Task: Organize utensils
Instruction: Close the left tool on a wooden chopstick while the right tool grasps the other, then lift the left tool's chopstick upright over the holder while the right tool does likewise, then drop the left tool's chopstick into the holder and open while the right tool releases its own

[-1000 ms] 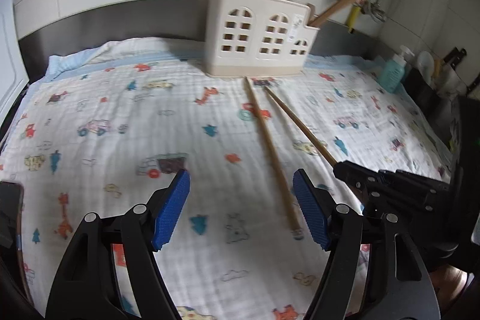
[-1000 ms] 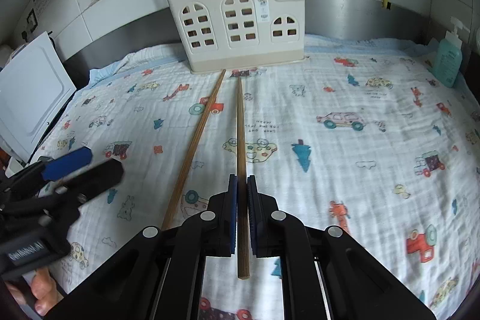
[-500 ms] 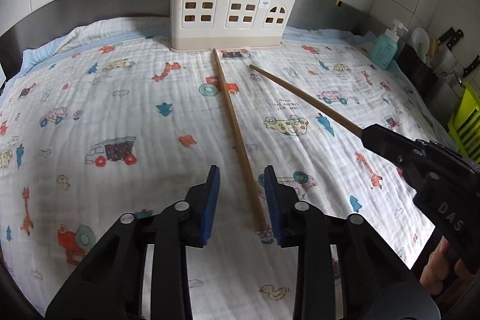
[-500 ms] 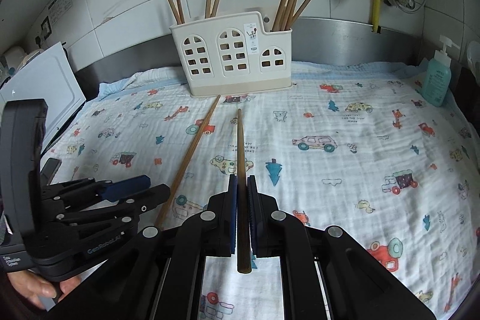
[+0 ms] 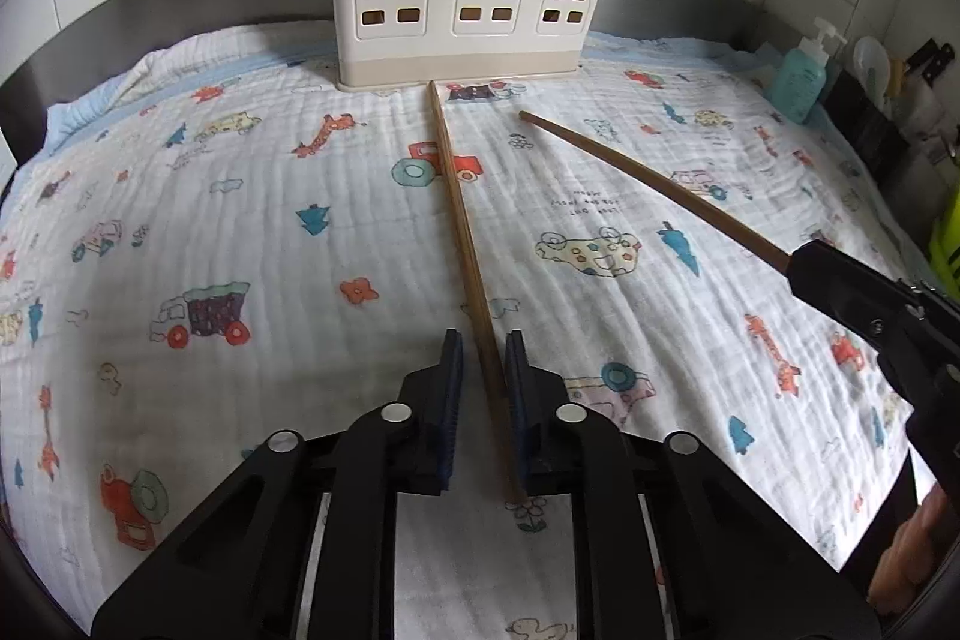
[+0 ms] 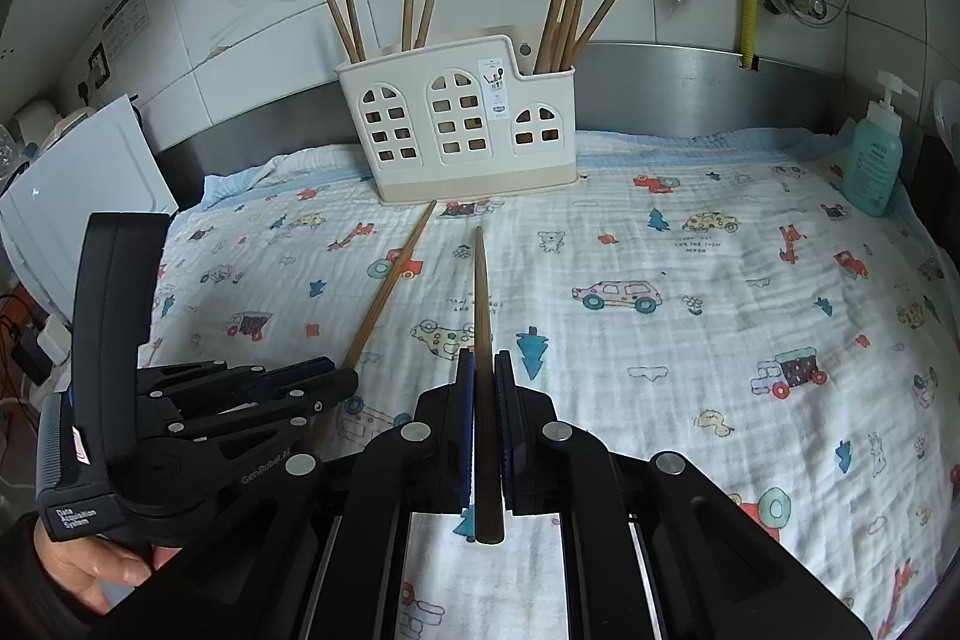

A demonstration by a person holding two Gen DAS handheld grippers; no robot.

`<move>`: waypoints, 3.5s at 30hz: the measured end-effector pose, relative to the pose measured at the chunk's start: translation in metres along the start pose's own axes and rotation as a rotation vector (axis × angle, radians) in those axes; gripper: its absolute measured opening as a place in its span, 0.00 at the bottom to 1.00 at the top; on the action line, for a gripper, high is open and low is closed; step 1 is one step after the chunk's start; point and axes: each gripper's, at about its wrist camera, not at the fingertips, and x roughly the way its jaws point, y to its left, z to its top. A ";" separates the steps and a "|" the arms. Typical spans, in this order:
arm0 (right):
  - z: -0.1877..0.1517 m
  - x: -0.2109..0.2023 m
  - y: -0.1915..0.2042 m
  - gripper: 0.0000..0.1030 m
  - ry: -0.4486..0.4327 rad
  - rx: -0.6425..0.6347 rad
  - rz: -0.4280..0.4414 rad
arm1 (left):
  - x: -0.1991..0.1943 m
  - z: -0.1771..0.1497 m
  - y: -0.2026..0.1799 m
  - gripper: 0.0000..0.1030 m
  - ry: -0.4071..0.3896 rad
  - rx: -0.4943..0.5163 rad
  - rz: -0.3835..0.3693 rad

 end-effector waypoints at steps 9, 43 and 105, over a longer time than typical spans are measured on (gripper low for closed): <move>0.004 -0.008 0.000 0.06 -0.019 -0.008 -0.008 | -0.009 0.006 0.006 0.06 -0.019 -0.009 0.012; 0.130 -0.058 0.008 0.06 -0.162 -0.140 0.105 | -0.111 0.082 0.017 0.05 -0.293 0.134 -0.098; 0.245 0.014 -0.012 0.15 -0.087 -0.231 -0.019 | -0.104 0.254 0.053 0.40 -0.428 0.080 0.025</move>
